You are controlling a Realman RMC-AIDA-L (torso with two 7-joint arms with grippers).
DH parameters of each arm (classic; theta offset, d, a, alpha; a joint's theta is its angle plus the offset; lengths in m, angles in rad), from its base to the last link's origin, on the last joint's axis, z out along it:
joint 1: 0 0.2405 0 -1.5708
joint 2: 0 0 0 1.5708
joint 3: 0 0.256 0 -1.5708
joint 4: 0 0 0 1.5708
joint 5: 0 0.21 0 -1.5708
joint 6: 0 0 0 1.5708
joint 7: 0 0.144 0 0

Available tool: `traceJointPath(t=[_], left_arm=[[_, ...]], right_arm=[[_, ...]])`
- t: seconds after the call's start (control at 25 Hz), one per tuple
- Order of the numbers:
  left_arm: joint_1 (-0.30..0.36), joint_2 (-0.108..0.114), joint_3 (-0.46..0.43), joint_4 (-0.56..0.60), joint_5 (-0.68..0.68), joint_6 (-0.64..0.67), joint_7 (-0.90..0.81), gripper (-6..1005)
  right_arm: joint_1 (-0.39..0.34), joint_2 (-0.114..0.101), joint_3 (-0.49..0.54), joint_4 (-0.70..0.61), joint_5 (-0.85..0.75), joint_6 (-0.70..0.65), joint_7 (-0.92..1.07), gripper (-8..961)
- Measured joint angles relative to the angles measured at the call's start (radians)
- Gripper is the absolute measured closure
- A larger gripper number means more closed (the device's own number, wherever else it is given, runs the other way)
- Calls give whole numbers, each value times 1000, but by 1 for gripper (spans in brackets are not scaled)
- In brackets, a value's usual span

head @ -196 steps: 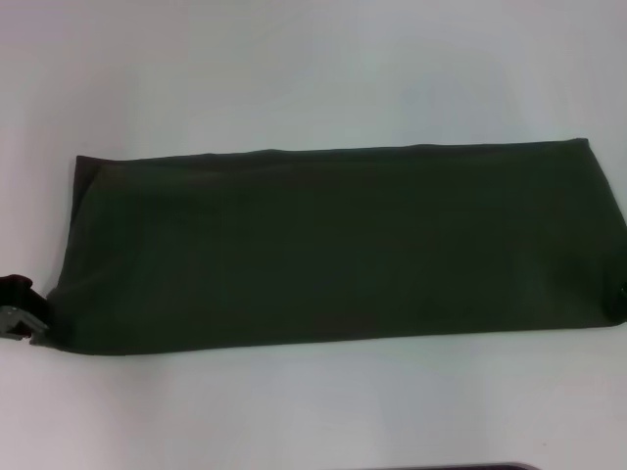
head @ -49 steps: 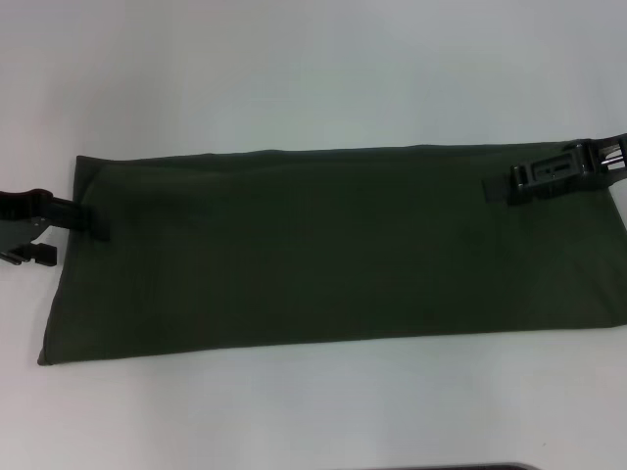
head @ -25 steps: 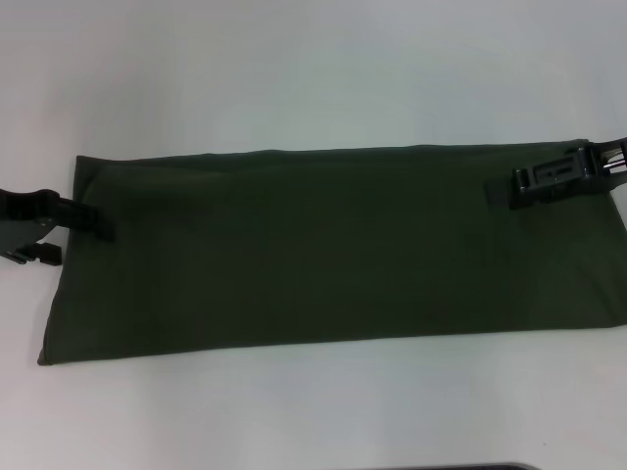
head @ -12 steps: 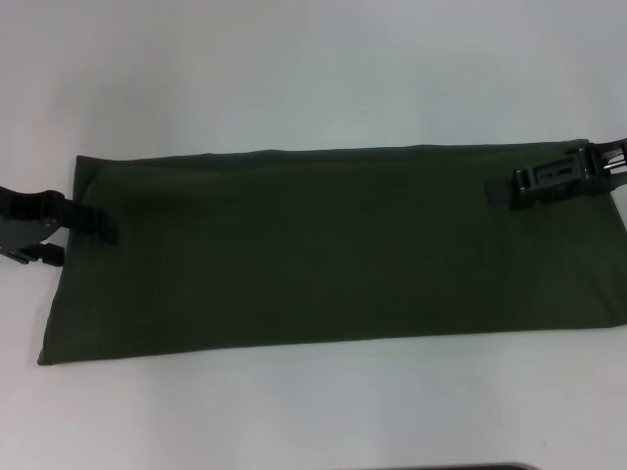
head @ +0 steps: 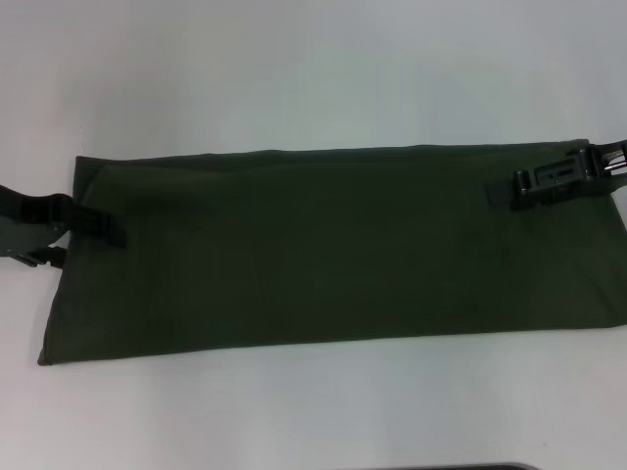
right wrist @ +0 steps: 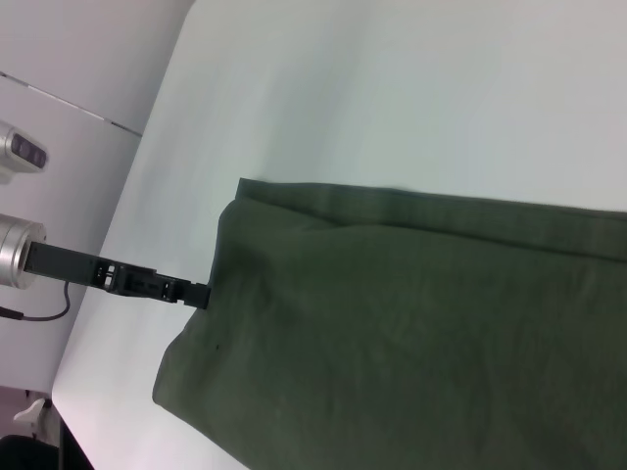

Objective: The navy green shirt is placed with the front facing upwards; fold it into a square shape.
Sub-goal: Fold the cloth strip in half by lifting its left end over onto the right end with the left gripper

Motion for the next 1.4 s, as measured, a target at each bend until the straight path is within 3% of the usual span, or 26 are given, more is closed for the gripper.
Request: traceJointPath(t=[1.08, 1.28, 1.4], left_arm=[[-40, -30, 4, 27, -10, 15, 9, 97], [-46, -25, -7, 23, -48, 36, 12, 97], [-43, -18, -6, 27, -74, 45, 13, 268]], right_arm=[[0, -1, 1, 0, 1, -18, -4, 147], [0, -1, 2, 0, 1, -20, -5, 147], [0, -1, 2, 0, 2, -21, -6, 146]])
